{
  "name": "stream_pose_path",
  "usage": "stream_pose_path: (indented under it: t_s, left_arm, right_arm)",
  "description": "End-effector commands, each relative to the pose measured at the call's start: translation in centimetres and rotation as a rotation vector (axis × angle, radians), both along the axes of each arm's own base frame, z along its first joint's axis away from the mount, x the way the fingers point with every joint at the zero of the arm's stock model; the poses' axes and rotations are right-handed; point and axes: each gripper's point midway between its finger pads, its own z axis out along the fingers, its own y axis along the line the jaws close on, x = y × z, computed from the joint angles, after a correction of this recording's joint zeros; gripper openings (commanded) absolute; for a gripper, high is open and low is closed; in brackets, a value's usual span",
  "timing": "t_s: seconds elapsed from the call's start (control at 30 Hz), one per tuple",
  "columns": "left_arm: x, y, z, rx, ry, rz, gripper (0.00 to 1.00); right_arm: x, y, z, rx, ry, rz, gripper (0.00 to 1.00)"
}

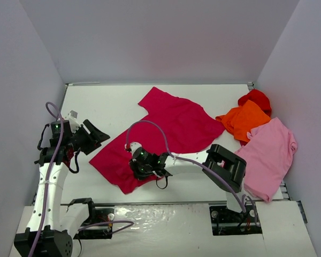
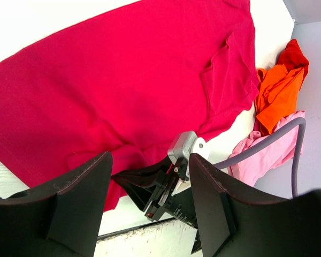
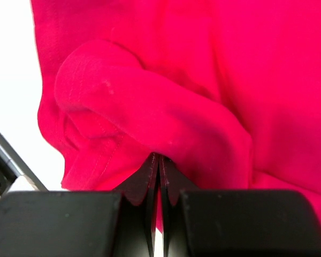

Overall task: Fold and stack the t-shirts
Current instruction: Fold the flattened tshirt in 1/3 of the way

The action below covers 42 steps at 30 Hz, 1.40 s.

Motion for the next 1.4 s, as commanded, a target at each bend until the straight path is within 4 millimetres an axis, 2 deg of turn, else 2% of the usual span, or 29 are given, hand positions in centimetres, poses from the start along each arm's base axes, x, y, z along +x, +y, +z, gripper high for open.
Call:
stream_pose_path:
  t_s: [0.0,0.13,0.37,0.47,0.53,0.63,0.73,0.83,0.9,1.03,1.1,1.13,1.17,1.3,1.37]
  left_arm:
    - [1.2,-0.1,1.4,-0.015,-0.067,-0.002,0.56]
    - [1.2,-0.1,1.5,-0.017,-0.071,-0.006,0.56]
    - [1.5,0.0,1.7,-0.01,-0.083,-0.003,0.56]
    - [1.7,-0.1,1.6,-0.022,-0.085,0.003,0.56]
    - [1.8,-0.2,1.8,-0.025,-0.094,0.002,0.56]
    - [1.7,0.0,2.5,-0.016,-0.118,0.007,0.55]
    - [2.0,0.2,3.5,-0.003,-0.153,0.011,0.55]
    - [2.4,0.2,4.2,0.0,-0.175,0.009,0.55]
    - [2.4,0.1,4.8,0.0,-0.191,0.004,0.55]
    - [2.5,0.0,4.9,-0.008,-0.196,-0.001,0.55]
    - [2.6,-0.4,4.3,-0.031,-0.187,-0.011,0.55]
    - [2.6,-0.4,4.3,-0.032,-0.187,-0.011,0.55]
    - [2.5,-0.5,3.5,-0.049,-0.164,-0.011,0.55]
    - [2.2,-1.1,0.9,-0.123,-0.09,0.003,0.55]
    - [1.8,-1.6,-0.5,-0.164,-0.048,0.002,0.55]
  right_arm:
    - [0.0,-3.2,-0.7,-0.126,0.006,-0.039,0.0]
    - [-0.8,-2.0,-0.1,-0.093,0.03,-0.007,0.0]
    - [-4.9,1.7,-0.5,-0.063,0.064,0.104,0.0]
    - [-6.0,5.3,0.5,-0.001,0.059,0.171,0.0]
    - [-6.0,7.2,1.4,0.045,0.036,0.195,0.0]
    - [-5.1,9.3,4.5,0.134,-0.02,0.22,0.02]
    - [-3.7,10.4,8.2,0.239,-0.086,0.213,0.21]
    - [-2.3,10.3,10.7,0.323,-0.113,0.19,0.28]
    - [-0.5,9.7,12.7,0.381,-0.134,0.153,0.32]
    - [2.9,6.9,15.4,0.445,-0.161,0.06,0.36]
    - [4.7,5.1,15.5,0.427,-0.17,0.014,0.38]
    - [4.6,4.9,15.1,0.411,-0.162,0.012,0.39]
    - [5.4,4.2,15.1,0.387,-0.181,-0.008,0.4]
    - [4.2,3.6,13.3,0.357,-0.116,-0.002,0.64]
    - [3.0,4.2,13.1,0.385,-0.076,0.027,0.66]
